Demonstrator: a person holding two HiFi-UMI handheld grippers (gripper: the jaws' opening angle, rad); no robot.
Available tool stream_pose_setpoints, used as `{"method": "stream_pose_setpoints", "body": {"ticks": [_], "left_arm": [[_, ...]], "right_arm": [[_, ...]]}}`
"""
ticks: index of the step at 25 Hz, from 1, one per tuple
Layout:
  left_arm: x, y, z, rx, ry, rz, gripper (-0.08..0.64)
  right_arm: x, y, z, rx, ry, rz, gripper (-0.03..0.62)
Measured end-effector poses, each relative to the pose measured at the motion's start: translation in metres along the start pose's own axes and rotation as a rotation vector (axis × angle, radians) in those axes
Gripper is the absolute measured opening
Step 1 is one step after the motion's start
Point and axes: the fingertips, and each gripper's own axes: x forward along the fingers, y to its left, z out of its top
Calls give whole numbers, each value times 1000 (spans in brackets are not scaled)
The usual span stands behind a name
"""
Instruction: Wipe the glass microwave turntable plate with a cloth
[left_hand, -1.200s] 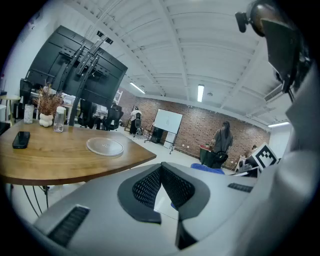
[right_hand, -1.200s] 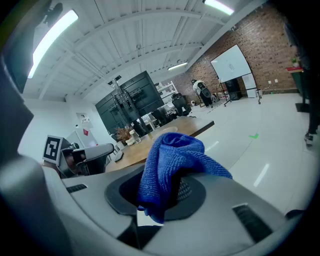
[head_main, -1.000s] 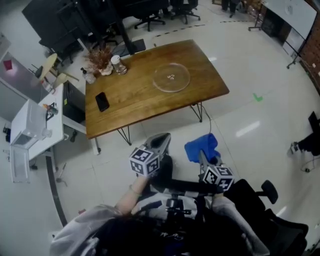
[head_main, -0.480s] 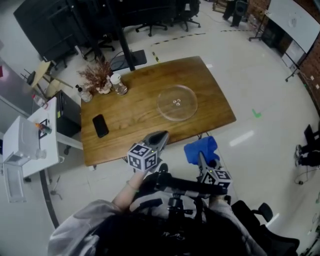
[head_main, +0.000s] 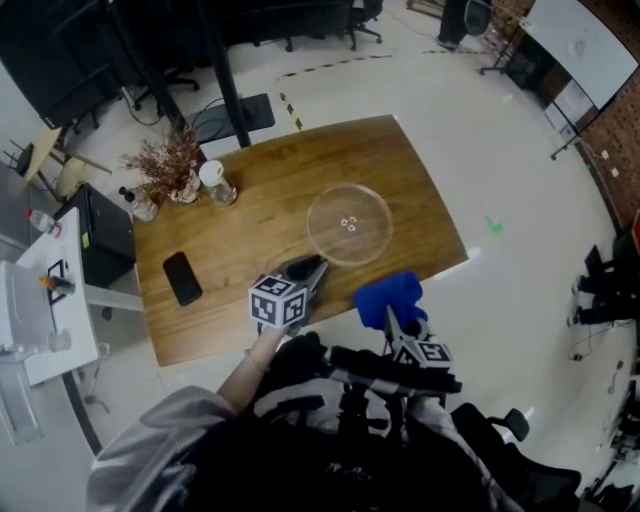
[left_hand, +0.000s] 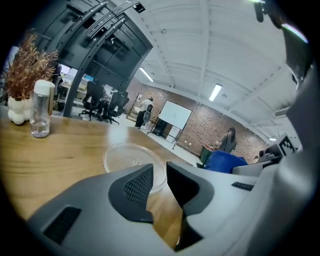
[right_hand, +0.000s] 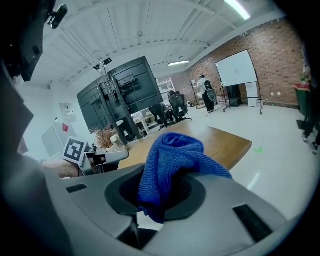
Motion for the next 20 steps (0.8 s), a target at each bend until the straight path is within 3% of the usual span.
{"method": "stream_pose_setpoints", "body": {"ticks": [7, 15, 20], "left_arm": [[10, 21, -22, -83, 49, 5, 64], [28, 55, -39, -181, 88, 80, 70], [45, 83, -36, -225, 71, 163, 77]], "right_arm": [[23, 1, 8, -13, 75, -20, 80], [76, 3, 32, -85, 155, 60, 80], [102, -4, 59, -136, 169, 109, 80]]}}
